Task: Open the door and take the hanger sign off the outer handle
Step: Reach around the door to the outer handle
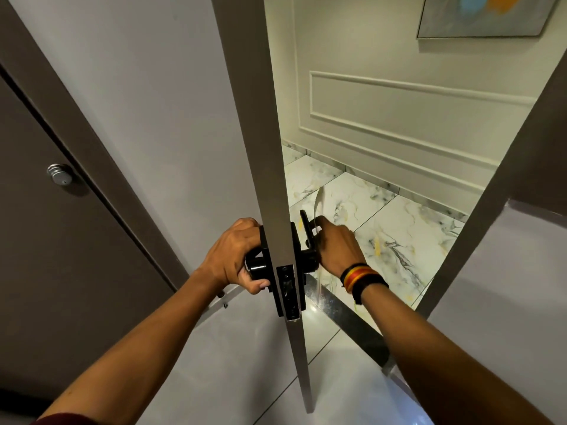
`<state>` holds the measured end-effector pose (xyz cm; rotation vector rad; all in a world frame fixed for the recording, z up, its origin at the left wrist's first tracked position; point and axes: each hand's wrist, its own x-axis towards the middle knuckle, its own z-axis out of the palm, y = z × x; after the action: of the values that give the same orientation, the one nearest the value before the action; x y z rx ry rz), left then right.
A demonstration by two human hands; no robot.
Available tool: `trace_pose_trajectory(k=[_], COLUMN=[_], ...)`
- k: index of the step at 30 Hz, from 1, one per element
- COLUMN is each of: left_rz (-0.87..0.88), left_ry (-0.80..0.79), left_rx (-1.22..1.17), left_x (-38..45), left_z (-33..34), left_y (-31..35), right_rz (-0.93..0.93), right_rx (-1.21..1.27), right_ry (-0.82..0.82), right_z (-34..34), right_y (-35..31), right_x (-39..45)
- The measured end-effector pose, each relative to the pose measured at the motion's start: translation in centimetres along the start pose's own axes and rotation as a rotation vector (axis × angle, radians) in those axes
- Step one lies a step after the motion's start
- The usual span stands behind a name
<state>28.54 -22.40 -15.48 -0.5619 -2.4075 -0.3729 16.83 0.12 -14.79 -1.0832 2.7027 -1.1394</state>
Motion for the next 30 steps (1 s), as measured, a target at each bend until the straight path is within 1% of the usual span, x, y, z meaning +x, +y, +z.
trace_pose_trajectory(k=[2,6,8,11,14,16,21,25,30], left_rz=[-0.007,-0.019,-0.019,-0.007,0.018,-0.011,-0.117,-0.25,-0.4], left_ry=[0.013,-0.005,-0.022,-0.036,-0.033,-0.012,0.131,0.16,0.161], left_rx=[-0.001,-0.015,-0.025,-0.071,-0.109,-0.149,-0.295,-0.358,-0.517], left_x=[0.2,0.5,0.9,1.8,2.4,2.5,3.8,5.1,7.4], left_z=[0.3,0.9,1.3,2.0,3.2,4.4,7.6,10.0,14.0], left_y=[0.0,-0.4,-0.4,-0.6,-0.9,-0.8,1.1,3.0,5.9], right_rz=[0.028,0.085,0.12,0.144,0.221,0.257,0.331,0.357,0.347], right_rx=[0.02,0.045,0.081,0.074,0.192,0.241,0.295,0.278,0.23], right_ry=[-0.013,-0.184,-0.213,-0.123,0.011,0.107,0.259,0.342,0.463], right_z=[-1.1,-4.2,-6.1,-9.1,-12.2,-14.3,-19.7,-23.3,-26.3], right_y=[-0.1,0.2,0.8,2.1,3.5,4.1,5.0,5.4,5.9], right_x=[1.9,4.5,5.3,5.7,5.1,4.2,1.9,0.1,-2.3])
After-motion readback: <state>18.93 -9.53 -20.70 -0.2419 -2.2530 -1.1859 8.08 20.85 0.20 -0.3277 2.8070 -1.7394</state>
